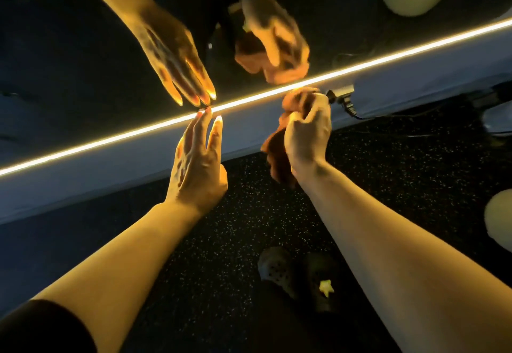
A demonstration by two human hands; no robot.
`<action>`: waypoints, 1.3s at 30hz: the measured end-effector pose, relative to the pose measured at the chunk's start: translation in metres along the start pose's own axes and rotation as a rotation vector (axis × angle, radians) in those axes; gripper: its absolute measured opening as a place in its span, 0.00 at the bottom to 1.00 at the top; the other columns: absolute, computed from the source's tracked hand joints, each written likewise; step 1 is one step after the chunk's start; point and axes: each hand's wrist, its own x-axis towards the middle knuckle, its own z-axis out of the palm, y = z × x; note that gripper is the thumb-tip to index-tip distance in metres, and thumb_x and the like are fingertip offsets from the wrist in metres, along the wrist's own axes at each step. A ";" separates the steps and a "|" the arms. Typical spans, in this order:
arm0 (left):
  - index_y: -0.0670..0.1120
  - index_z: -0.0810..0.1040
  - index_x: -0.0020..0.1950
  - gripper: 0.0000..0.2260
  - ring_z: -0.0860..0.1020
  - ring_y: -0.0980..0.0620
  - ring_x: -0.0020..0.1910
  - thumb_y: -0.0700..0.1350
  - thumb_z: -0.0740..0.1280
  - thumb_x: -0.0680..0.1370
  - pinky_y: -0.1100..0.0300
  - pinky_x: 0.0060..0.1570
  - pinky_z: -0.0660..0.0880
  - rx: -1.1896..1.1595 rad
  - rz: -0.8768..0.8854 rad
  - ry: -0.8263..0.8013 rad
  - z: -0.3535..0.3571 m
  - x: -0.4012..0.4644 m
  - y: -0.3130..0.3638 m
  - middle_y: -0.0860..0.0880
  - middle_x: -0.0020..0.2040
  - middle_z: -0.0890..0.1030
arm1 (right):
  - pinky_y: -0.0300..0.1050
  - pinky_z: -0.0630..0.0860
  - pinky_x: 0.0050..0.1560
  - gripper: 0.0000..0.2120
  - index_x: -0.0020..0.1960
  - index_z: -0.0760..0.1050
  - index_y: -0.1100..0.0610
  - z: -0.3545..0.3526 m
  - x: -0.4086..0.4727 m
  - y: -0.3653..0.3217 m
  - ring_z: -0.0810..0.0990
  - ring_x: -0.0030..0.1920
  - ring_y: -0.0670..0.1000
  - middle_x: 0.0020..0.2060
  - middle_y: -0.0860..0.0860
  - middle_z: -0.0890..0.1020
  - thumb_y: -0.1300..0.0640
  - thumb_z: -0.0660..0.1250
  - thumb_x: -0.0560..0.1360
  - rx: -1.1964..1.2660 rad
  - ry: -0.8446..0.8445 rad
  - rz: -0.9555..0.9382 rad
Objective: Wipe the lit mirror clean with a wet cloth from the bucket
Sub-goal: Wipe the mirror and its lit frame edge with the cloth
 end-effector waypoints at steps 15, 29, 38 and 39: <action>0.41 0.54 0.80 0.37 0.51 0.43 0.78 0.32 0.66 0.73 0.44 0.73 0.58 -0.007 -0.180 0.003 -0.010 -0.029 -0.023 0.41 0.79 0.51 | 0.50 0.79 0.31 0.17 0.48 0.75 0.53 0.012 -0.025 -0.004 0.81 0.33 0.55 0.41 0.58 0.80 0.70 0.54 0.71 0.068 -0.194 0.043; 0.40 0.53 0.80 0.38 0.52 0.43 0.78 0.32 0.67 0.73 0.51 0.73 0.52 -0.018 -0.179 0.023 -0.027 -0.062 -0.092 0.41 0.79 0.53 | 0.33 0.70 0.22 0.11 0.52 0.68 0.59 0.075 -0.076 -0.012 0.79 0.30 0.47 0.54 0.57 0.69 0.72 0.53 0.78 0.017 0.019 -0.102; 0.40 0.54 0.79 0.38 0.54 0.43 0.78 0.31 0.67 0.73 0.52 0.72 0.53 -0.022 -0.053 -0.009 -0.041 -0.093 -0.163 0.41 0.79 0.56 | 0.29 0.73 0.27 0.09 0.54 0.68 0.60 0.114 -0.114 -0.005 0.76 0.24 0.38 0.40 0.56 0.76 0.71 0.60 0.77 -0.015 0.002 0.010; 0.40 0.54 0.79 0.38 0.54 0.43 0.78 0.31 0.67 0.73 0.52 0.72 0.53 -0.026 -0.050 -0.011 -0.042 -0.095 -0.170 0.41 0.79 0.56 | 0.36 0.77 0.29 0.10 0.54 0.70 0.60 0.119 -0.118 -0.001 0.78 0.25 0.42 0.40 0.57 0.78 0.71 0.62 0.75 -0.039 -0.115 0.032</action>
